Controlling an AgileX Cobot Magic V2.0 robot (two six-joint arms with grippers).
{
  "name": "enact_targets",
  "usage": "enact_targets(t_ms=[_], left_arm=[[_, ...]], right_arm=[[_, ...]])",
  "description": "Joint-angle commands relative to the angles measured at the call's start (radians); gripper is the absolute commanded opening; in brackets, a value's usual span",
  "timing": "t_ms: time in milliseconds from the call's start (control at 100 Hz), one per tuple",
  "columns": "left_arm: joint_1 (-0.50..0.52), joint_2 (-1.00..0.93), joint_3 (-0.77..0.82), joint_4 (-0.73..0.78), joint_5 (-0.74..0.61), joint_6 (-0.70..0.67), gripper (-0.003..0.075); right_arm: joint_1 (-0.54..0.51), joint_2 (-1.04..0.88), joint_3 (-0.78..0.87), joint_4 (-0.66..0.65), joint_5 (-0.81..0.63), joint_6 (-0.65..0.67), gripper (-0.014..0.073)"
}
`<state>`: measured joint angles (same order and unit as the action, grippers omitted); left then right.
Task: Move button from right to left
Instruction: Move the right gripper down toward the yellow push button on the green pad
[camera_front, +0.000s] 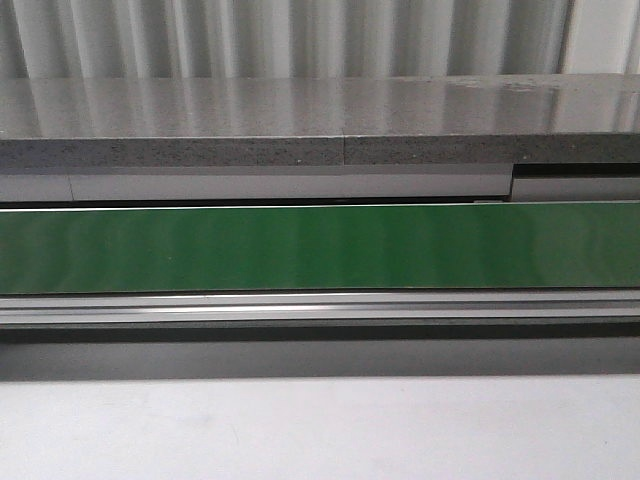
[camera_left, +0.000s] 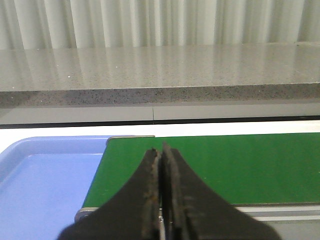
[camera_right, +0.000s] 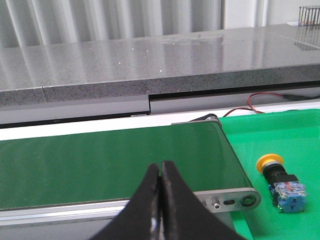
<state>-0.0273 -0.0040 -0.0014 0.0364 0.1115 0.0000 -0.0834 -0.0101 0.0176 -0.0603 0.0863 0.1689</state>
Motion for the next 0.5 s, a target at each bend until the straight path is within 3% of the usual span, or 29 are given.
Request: enact_targets(t_ms=[0, 270, 490], left_arm=[[0.000, -0.037, 0.025, -0.008, -0.078, 0.000, -0.0020], [0.000, -0.037, 0.025, -0.008, -0.078, 0.000, -0.0020], [0.000, -0.037, 0.025, -0.008, -0.078, 0.000, -0.0020]], right_arm=[[-0.002, -0.015, -0.066, -0.011, -0.055, -0.004, -0.0067], [-0.001, 0.086, -0.221, -0.018, 0.114, -0.004, -0.0067], [-0.001, 0.300, -0.404, -0.018, 0.389, -0.004, -0.0064]])
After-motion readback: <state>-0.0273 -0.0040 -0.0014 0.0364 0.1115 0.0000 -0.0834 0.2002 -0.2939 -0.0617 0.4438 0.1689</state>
